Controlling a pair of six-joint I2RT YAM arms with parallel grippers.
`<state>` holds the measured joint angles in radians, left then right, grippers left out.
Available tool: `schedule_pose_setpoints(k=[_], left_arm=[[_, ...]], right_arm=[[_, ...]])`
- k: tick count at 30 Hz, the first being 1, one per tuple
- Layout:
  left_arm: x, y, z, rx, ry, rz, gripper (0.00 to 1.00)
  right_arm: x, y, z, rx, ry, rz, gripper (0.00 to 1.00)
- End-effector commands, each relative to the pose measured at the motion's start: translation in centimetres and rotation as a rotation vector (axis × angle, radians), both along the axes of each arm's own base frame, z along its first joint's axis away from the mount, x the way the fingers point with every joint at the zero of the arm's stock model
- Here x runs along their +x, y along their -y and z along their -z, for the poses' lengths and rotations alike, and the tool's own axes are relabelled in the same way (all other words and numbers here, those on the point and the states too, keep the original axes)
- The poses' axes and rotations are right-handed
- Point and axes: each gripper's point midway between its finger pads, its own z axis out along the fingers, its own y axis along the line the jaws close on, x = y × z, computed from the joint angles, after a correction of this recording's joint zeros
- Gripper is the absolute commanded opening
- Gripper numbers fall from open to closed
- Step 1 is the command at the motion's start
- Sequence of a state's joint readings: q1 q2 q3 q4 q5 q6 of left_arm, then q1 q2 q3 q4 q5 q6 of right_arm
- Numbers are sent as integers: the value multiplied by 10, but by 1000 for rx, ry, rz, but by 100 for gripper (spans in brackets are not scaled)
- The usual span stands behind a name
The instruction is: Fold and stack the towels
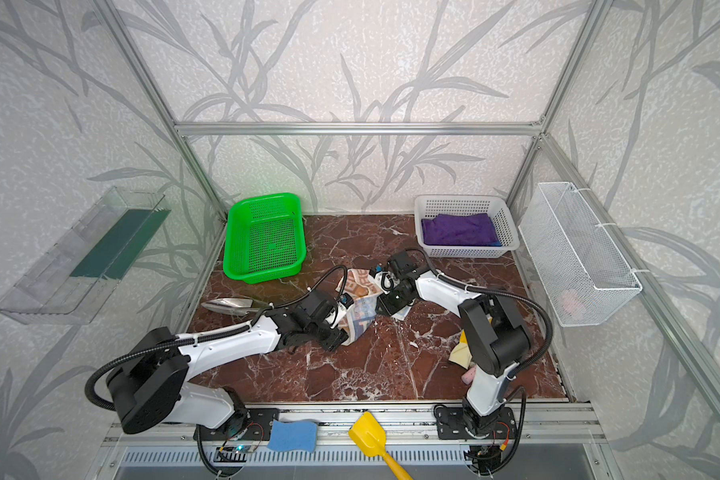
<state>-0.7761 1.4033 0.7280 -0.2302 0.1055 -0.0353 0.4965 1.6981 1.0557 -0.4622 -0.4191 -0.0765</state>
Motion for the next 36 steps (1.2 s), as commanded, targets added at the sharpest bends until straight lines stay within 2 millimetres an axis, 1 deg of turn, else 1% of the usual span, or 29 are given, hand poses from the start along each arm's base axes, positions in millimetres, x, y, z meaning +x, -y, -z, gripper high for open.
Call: schedule_pose_setpoints(k=[1,3,5,9,10,13,15,18,20,23,26,27,28,32,34,36], left_arm=[[11,-13,-13,-18,57,-76,64],[19,-22,-17,-15,79,-129,65],[28,-33,-22,-21,91,-194,65],[43,-57,-24,-30,80,-335,65],[47,-63,-25,-35,73,-372,65],[52,-77,-24,-55,41,-470,65],[54,-84,-24,-67,28,-517,65],[55,-95,-24,-71,16,-574,65],[55,-101,-25,-77,14,-606,65],[57,-110,-28,-90,17,-644,65],[58,-116,-32,-107,45,-663,65],[59,-117,-34,-114,56,-668,65],[58,-120,-34,-116,60,-675,65],[57,-126,-37,-113,73,-692,65],[57,-129,-39,-111,77,-700,65],[56,-132,-39,-109,80,-710,66]], right_arm=[[-11,11,-16,-5,40,56,27],[-20,16,-16,-20,60,47,31],[-20,16,-26,-19,150,13,37],[-8,5,-57,18,380,-101,43],[-4,1,-65,14,434,-146,44],[6,-8,-81,-3,521,-265,45],[6,-17,-89,-12,567,-384,45],[3,-32,-92,-40,659,-586,47],[-1,-42,-93,-37,690,-702,48],[-3,-52,-87,-64,673,-829,49],[-5,-58,-75,-140,651,-979,51],[-3,-60,-71,-167,648,-1008,51],[-1,-63,-60,-189,626,-1041,52],[1,-73,-40,-236,574,-1149,52],[2,-78,-31,-252,554,-1209,52],[6,-83,-25,-260,547,-1231,52]])
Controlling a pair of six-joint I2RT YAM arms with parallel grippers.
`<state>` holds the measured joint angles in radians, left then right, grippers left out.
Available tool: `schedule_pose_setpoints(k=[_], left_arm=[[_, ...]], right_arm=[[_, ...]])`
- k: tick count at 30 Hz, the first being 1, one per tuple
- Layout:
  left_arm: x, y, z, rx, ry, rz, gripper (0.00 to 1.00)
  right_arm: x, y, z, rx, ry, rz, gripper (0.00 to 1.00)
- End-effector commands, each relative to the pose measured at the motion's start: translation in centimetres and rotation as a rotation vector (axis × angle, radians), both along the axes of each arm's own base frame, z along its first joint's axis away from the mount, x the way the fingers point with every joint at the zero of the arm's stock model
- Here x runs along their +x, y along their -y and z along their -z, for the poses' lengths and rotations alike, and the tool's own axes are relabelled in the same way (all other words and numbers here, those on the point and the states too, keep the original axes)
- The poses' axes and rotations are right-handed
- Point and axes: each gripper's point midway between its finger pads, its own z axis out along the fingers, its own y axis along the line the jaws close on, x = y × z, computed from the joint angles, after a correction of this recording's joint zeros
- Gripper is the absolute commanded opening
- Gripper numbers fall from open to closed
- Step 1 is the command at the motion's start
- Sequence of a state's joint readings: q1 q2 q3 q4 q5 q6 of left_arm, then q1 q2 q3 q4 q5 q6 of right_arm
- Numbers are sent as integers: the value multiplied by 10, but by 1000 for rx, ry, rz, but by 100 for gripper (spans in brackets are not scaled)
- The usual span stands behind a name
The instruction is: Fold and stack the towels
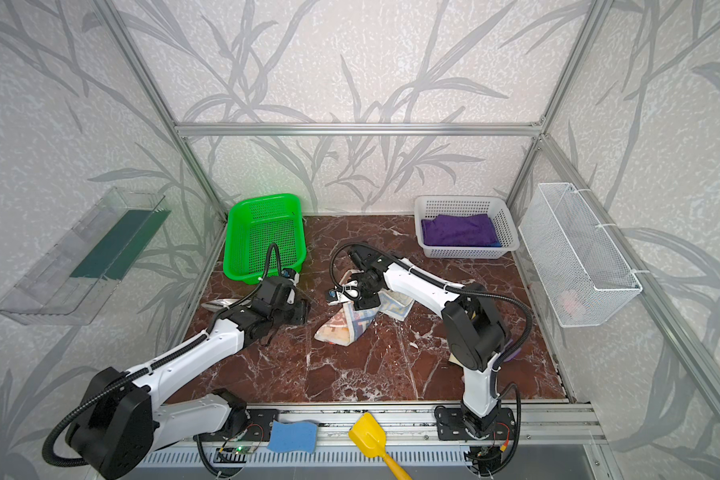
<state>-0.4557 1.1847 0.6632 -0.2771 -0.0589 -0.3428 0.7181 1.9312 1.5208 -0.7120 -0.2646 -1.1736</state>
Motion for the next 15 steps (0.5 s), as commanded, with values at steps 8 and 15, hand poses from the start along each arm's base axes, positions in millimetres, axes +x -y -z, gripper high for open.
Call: schedule_pose_setpoints(k=[8,15], left_arm=[[-4,-24,-4,18,15,-98,79],[-7,-39,-4,9,38,-166,79]], right_arm=[[8,-11,19,-94,-13,-128,52],[15,-21,31,-106,-43,-159,51]])
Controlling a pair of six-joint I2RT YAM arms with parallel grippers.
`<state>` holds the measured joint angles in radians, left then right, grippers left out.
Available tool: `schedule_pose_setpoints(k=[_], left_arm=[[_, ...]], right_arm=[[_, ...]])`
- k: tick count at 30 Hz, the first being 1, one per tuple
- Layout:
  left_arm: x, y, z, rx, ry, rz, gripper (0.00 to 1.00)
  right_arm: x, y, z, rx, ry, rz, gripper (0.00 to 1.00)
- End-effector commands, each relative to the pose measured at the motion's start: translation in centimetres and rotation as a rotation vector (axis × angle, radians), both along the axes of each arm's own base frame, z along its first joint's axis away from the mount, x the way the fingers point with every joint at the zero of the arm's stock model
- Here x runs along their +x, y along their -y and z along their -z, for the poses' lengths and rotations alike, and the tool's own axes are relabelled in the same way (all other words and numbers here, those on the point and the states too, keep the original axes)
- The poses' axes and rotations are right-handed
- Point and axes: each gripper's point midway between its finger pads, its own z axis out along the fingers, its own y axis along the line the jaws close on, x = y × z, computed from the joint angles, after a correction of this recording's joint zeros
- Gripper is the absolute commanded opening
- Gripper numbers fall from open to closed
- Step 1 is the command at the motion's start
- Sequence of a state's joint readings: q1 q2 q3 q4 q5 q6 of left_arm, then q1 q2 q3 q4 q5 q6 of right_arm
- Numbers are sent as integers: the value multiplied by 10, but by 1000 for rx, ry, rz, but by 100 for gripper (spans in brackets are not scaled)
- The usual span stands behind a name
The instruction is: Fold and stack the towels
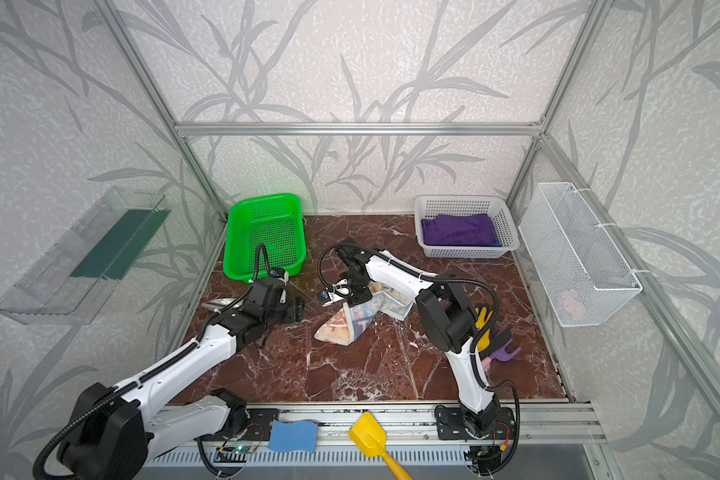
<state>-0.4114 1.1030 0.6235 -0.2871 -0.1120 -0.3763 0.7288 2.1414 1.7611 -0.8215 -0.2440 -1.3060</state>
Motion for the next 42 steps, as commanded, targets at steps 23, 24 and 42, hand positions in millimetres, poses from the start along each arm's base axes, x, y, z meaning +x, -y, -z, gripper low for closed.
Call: schedule_pose_setpoints(k=[23,24,42], left_arm=[[-9,-33,6,-15,9,-145,79],[-9,-32,7,-15,8,-142,79],[4,-5,5,-26,1,31,78]], right_arm=[[-17,-5,35,-45,-156,-57,35],[-17,-5,35,-45,-156,-58,32],[-7,-10,-22,234,-58,20,0]])
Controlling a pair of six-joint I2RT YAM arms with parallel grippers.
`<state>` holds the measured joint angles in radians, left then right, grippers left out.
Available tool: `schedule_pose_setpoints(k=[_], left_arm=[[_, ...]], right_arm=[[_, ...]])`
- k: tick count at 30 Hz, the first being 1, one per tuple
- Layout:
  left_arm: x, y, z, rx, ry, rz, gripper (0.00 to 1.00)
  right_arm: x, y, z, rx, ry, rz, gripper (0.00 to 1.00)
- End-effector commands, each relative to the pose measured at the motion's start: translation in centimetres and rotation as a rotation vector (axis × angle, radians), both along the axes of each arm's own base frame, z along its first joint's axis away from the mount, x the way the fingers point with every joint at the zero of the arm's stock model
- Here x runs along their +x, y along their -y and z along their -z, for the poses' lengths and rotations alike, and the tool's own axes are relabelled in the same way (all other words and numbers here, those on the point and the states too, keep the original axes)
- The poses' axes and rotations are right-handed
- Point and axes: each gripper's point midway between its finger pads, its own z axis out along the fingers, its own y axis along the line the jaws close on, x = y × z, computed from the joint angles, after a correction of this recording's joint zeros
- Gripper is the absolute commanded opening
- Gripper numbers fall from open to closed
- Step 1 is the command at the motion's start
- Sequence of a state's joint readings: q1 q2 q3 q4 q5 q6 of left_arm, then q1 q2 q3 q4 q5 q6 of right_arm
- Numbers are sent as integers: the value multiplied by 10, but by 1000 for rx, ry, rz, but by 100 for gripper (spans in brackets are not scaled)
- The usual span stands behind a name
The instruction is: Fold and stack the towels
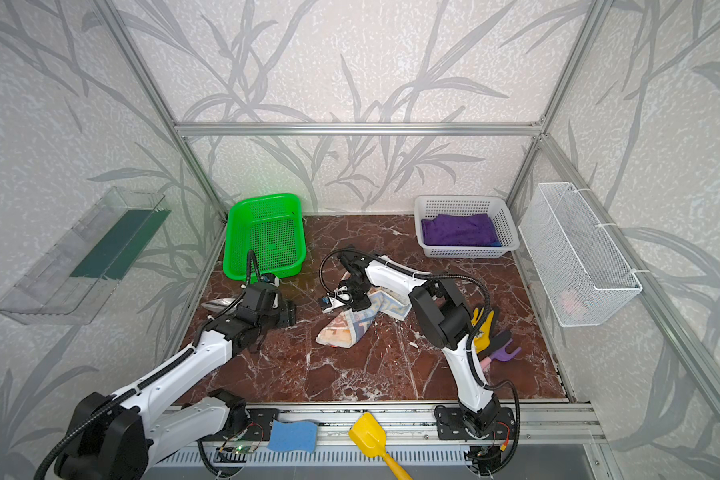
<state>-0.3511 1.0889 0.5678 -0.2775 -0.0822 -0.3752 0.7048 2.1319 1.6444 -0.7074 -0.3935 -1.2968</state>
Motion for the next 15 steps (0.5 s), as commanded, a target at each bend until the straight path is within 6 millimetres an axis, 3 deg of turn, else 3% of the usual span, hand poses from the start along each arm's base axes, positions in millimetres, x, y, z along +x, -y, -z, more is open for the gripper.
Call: schedule_pose_setpoints(k=[1,7,15], left_arm=[[13,15,-13,-21,40,84,78],[27,34,-22,7,68,213,78],[45,56,-34,119,157,434,81]], right_arm=[[9,-3,-45,145,35,62,0],[23,9,-85,288,39,271,0],[40,48,-122,514,28,530,0]])
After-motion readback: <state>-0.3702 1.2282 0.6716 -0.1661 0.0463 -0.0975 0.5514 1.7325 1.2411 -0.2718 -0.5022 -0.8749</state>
